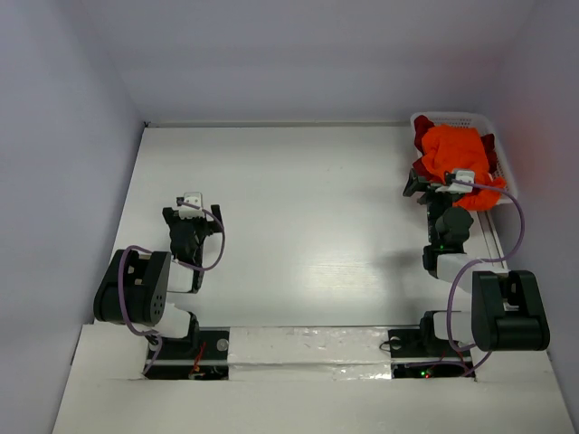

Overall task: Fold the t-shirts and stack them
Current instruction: Grab crumpled tshirt from bin with the right arm

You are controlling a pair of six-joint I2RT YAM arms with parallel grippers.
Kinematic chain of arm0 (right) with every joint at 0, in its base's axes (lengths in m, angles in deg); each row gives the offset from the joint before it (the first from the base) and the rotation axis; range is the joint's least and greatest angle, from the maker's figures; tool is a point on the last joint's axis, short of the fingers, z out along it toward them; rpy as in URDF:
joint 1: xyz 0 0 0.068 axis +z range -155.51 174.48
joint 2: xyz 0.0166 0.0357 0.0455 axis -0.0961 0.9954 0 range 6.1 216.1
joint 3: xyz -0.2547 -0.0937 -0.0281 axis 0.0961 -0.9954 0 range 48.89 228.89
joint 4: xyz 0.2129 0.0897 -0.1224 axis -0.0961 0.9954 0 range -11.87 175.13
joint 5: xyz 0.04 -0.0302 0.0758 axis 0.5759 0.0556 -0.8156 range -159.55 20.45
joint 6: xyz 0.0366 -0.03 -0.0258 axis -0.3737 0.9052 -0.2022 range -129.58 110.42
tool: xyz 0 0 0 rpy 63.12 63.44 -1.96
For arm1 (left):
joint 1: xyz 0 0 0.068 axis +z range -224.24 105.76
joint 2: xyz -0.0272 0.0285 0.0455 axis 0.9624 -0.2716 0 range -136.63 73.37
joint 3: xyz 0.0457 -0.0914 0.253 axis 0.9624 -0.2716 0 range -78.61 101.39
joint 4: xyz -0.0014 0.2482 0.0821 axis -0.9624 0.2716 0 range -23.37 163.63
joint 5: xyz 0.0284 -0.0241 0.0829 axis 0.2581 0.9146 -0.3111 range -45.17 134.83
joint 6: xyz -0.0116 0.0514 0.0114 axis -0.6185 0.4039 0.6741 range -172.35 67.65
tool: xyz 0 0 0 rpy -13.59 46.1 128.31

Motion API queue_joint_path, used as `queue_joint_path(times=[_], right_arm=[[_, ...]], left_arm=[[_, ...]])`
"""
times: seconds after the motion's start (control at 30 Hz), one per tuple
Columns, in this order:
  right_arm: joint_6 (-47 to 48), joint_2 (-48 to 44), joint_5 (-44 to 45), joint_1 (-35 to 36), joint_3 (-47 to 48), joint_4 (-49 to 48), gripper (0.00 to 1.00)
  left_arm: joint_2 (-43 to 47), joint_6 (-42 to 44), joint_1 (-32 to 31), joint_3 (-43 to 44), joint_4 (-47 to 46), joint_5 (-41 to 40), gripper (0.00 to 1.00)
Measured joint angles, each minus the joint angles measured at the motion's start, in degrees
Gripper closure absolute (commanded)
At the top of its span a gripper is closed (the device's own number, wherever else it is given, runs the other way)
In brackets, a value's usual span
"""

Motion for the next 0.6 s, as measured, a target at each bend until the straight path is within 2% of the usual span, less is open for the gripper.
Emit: queue_joint_path(times=[0.27,0.4,0.5,0.6], right_arm=[[0.0,0.0,0.0,0.0,0.0,0.0,0.00],[-0.3,-0.7,1.4,0.0,0.1,1.5,0.00],[-1.4,-3.8,4.8,0.0,4.0,11.7,0.00],[-1.9,-5.3,7.0,0.0,14.4,23.0,0.00]], left_arm=[[0.0,0.0,0.0,0.0,0.0,0.0,0.01],[2.3,-1.6,0.0,2.1,3.3,-5.6,0.01],[5.8,-4.8,0.0,14.0,17.2,-11.5,0.01],[5.7,-11.1,0.0,33.0,34.2,-13.5,0.01]])
